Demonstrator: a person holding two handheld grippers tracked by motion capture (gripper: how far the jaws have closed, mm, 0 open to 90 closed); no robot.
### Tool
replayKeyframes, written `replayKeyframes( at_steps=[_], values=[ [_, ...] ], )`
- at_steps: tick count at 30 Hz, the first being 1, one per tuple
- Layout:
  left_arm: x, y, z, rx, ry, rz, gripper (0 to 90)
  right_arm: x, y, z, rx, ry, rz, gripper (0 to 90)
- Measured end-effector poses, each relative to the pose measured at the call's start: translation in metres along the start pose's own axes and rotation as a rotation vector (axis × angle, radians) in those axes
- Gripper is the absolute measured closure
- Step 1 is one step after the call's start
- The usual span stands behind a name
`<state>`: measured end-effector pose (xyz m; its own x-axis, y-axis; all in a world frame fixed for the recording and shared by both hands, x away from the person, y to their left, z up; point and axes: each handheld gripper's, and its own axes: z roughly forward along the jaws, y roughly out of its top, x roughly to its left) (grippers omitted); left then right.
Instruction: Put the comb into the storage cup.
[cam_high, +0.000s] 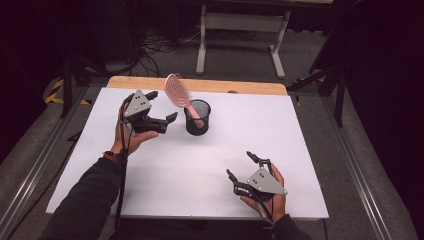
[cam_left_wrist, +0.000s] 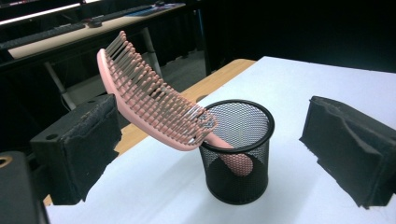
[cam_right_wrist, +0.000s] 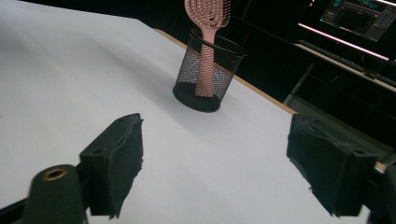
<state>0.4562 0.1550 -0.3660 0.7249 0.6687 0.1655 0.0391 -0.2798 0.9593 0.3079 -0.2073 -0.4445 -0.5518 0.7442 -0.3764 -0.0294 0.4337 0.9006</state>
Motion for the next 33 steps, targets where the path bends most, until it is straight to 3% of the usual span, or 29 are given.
replayKeyframes(
  at_steps=[16,33],
  values=[
    [-0.021,-0.003,-0.011,0.005,-0.062,0.069,4.5,0.000,0.000,0.000,-0.010,-0.020,0.013,13.5],
    [-0.044,-0.012,-0.022,0.004,-0.092,0.135,5.6,-0.002,0.001,-0.001,-0.011,-0.031,0.004,13.6]
  ],
)
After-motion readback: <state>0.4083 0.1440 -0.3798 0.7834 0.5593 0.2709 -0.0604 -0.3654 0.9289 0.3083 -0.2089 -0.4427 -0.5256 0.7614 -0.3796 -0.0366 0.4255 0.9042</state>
